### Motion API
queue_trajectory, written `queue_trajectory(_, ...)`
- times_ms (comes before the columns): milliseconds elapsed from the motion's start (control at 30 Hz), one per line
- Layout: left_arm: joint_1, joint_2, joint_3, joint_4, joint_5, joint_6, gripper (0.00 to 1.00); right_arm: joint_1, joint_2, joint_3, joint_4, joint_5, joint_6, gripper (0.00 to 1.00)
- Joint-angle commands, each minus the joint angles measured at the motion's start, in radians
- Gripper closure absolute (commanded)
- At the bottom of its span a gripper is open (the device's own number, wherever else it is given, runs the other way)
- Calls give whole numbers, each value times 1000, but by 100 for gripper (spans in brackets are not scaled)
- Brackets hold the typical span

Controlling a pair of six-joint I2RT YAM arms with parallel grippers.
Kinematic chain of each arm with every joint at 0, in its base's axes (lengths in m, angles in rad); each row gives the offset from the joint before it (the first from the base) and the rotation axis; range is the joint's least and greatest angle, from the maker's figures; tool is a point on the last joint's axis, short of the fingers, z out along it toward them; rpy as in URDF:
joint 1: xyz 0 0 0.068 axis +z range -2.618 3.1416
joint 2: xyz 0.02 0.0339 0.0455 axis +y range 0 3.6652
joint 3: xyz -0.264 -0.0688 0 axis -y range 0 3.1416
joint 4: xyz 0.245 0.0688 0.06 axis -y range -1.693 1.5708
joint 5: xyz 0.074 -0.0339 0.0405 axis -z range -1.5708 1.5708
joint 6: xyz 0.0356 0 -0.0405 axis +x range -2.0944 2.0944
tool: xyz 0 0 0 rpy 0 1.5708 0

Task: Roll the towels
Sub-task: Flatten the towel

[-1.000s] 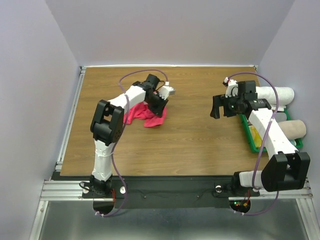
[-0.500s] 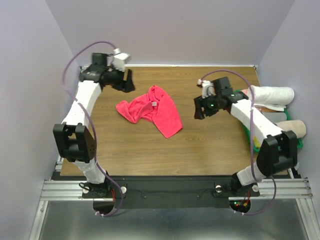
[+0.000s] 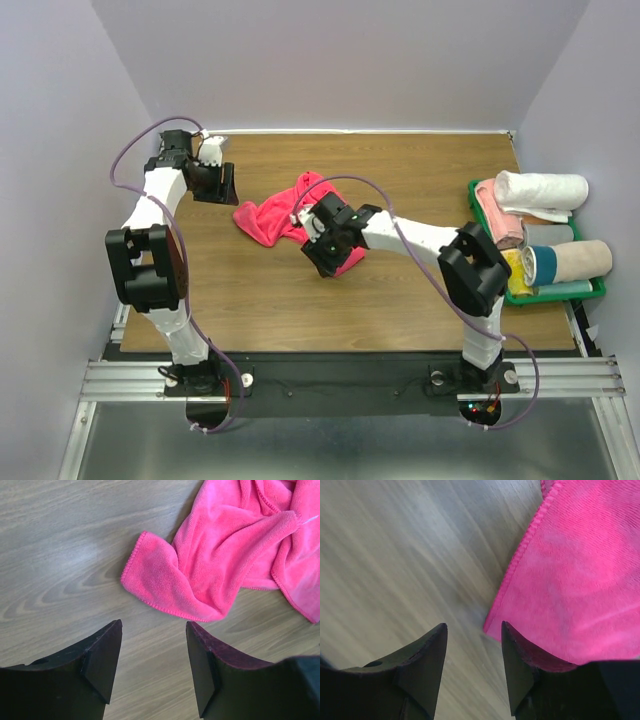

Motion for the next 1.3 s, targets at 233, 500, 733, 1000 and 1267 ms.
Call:
queue_trajectory(233,3,-29,-21,15,-7,29,34,49,141,60,23,240,16,47)
queue_trajectory(500,-2,12,2,30,-1,34,35,49,111,1,23,203,38,72)
queue_trajectory(733,-80,108,7,55,-107,42,35,41,-7,-4,17,180,33,99)
queue_trajectory(1000,-116,201,-4,78,-85,-1,74,-61,-199,-15,-5,194,-3,99)
queue_trajectory(1267,-28,71,20,55,-170,35,100,-215,-323,-133,-26,196,-60,99)
